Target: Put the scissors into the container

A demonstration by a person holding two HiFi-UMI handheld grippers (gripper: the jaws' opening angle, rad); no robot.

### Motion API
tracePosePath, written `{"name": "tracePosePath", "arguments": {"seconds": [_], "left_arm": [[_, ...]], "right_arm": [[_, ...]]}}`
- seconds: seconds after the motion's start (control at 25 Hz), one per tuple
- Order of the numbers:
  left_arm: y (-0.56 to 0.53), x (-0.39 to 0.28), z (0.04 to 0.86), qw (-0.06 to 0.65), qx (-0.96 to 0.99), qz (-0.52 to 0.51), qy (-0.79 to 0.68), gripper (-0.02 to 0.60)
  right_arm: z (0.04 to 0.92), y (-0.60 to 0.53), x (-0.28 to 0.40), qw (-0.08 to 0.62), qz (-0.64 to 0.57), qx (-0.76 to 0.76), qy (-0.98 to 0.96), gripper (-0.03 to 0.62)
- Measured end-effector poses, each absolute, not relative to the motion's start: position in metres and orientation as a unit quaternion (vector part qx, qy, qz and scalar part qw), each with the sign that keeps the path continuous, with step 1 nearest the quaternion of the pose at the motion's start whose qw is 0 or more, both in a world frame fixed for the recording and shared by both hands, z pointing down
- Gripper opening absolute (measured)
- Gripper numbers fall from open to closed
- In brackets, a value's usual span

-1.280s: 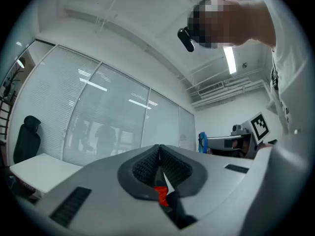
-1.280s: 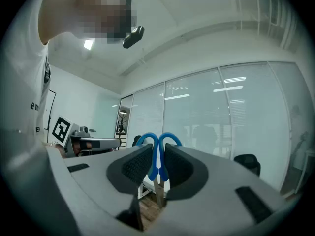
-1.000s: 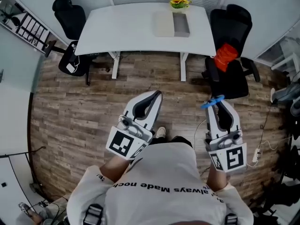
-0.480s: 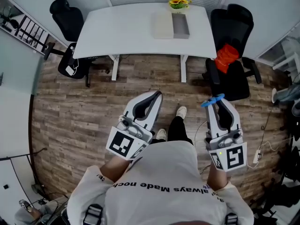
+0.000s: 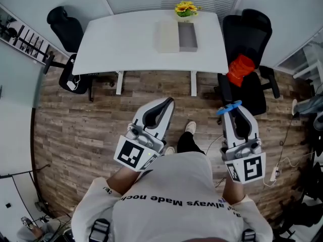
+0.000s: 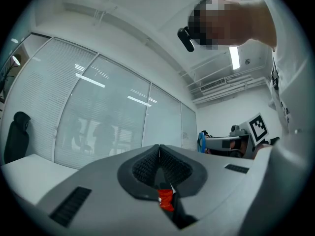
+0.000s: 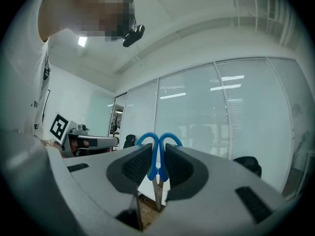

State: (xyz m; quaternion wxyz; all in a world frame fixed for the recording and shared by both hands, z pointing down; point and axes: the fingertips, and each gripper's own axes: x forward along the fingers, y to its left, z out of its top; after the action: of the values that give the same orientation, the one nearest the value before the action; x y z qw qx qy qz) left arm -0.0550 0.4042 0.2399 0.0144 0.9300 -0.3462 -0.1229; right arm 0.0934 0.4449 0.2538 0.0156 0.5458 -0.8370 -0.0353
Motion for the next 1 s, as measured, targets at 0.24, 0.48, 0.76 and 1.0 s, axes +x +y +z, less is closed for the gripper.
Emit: {"name": "tracePosePath", "arguments": {"seconds": [0.24,0.48,0.76,1.0], "left_arm": [[0.36,-0.023,0.234,0.01,0.93,-0.122,-0.348,0.02],[0.329,0.003,0.232,0.011,0.929,-0.124,-0.348,0.02],[0.296,0.03,0.229,0.009,0.928,-0.125,-0.351,0.02],[0.271,0.051,0.229,0.01,0.926,-0.123,-0.356,0.02]], "right_arm": [[0.248,0.402,0.123,0.015,-0.038,0.54,-0.841,0.091],[0.246,0.37,0.146,0.014,-0.039,0.536,-0.843,0.091],[0.244,0.338,0.171,0.013,-0.037,0.53,-0.847,0.091],[0.245,0.313,0.191,0.013,-0.033,0.525,-0.851,0.091]]}}
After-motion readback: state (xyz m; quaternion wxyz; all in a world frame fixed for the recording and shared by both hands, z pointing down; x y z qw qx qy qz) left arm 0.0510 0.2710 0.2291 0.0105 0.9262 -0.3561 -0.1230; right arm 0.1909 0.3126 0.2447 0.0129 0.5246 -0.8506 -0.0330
